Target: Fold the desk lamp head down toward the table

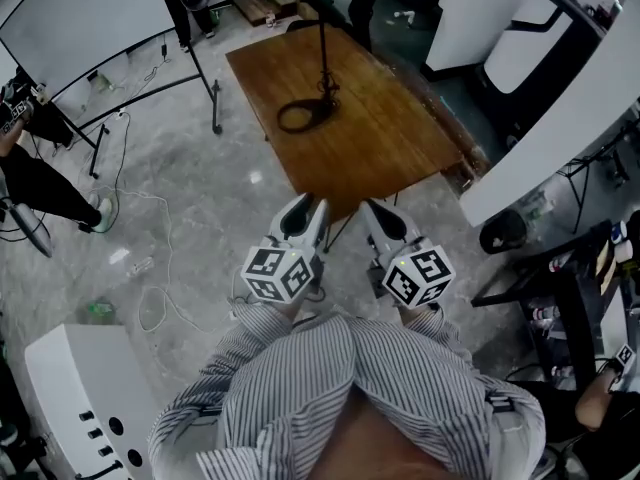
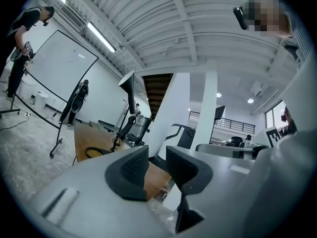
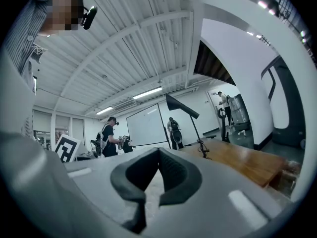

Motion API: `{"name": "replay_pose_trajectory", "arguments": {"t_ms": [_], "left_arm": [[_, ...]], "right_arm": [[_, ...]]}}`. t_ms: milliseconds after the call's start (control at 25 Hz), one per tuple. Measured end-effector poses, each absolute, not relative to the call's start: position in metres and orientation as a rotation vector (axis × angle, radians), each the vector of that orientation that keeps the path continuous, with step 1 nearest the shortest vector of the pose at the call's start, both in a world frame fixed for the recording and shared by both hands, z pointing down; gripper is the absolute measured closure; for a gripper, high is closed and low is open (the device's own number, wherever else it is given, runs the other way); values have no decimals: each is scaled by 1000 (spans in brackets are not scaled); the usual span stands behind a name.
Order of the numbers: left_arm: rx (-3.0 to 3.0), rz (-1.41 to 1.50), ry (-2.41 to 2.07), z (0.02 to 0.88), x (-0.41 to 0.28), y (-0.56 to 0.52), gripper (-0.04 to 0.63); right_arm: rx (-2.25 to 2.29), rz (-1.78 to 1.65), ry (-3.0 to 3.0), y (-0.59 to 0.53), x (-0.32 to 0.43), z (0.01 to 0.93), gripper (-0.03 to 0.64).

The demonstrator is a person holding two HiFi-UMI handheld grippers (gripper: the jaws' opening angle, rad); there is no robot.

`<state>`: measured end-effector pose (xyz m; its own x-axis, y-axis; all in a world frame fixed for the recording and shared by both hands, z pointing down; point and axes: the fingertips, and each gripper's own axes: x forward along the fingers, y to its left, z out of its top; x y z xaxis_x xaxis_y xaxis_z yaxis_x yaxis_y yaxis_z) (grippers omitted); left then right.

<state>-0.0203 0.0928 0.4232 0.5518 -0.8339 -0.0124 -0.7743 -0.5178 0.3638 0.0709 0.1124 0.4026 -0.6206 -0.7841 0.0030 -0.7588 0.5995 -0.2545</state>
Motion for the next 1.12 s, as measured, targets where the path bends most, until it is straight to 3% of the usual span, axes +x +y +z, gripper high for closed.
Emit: {"name": "replay_pose_trajectory", "arguments": {"t_ms": [280, 560, 1120], "left_arm": [[2456, -283, -1340, 433, -9, 66, 499], [2467, -232, -1308, 449, -8, 11, 499], [2620, -156, -1285, 420, -47, -197, 488]], "right_arm": [[-1359, -344, 2719, 82, 99, 414, 615], [-1283, -338, 2812, 30, 81, 431, 615], [-1438, -204, 2777, -172, 48, 408, 598]]}}
